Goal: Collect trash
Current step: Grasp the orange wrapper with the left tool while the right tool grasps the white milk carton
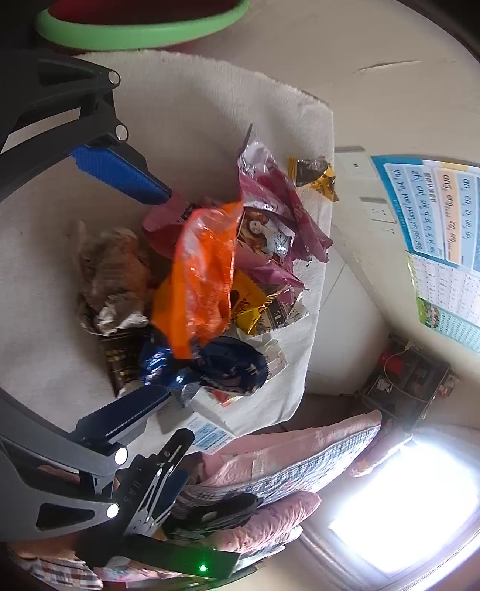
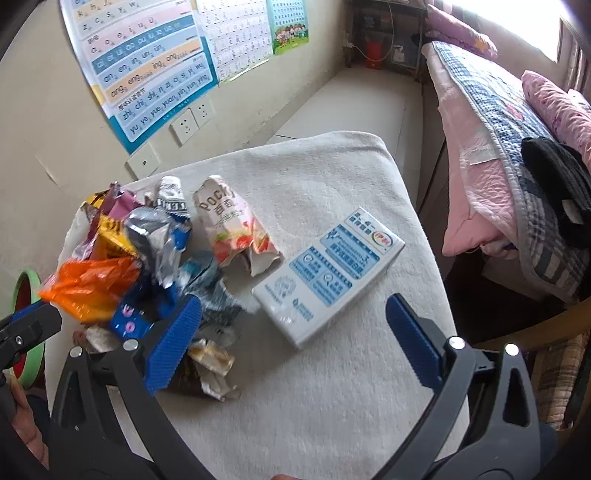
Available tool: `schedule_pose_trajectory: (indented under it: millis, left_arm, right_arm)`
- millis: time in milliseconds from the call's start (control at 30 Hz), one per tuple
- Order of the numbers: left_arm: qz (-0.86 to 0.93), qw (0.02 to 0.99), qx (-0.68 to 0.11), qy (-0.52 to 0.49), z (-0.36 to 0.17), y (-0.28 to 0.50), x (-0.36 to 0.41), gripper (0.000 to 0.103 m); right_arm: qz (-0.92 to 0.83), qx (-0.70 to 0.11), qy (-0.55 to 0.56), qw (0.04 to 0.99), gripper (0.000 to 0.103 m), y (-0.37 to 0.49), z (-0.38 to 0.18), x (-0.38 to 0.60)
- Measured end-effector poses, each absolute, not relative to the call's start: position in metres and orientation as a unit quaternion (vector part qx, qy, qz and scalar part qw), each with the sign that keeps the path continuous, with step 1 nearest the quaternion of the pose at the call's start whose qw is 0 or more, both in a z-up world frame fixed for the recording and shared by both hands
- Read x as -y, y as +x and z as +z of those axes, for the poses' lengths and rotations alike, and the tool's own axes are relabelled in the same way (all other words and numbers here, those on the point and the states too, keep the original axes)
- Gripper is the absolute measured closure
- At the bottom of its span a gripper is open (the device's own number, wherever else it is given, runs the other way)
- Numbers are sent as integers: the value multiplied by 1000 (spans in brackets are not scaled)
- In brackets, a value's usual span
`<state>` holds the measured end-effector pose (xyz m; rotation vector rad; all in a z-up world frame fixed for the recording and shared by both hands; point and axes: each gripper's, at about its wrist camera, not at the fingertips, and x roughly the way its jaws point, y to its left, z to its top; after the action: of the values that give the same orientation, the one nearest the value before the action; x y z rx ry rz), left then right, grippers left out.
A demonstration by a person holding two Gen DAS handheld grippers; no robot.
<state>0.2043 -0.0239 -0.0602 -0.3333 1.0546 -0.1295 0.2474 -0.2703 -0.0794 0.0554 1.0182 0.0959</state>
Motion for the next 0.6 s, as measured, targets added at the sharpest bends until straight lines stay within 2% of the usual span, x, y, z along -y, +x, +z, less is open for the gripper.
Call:
schedule_pose_trajectory:
  millis: [133,233,267,333,533,567,600]
  left_arm:
    - [-57,839,-511,-176,-67,218,22,24]
    - [-64,831,-522,-182,-73,222,23,41]
    - [-67,829,-524,-182,-75,223,24,50]
    - [-74,827,-526,-183,-78,223,25,55]
    - [-76,832,-521,-177,-77,223,26,60]
    - [-75,833,-519,-177,-77,222,25,61]
    - [-75,834,-518,-177,-76,222,24,62]
  right_arm:
    - [40,-495,33,868,5,259,-89,273]
    - [30,-501,46,864,5,268,-96,279]
    - [25,-503,51,862,5,271,-99,281]
    - [14,-510,61,858,5,278,-105,284]
    - [-10,-525,85,847,5,287,-119,290]
    - [-14,-527,84,846,7,287,-121,290]
    - [-15,-529,82,844,14,286,-124,289]
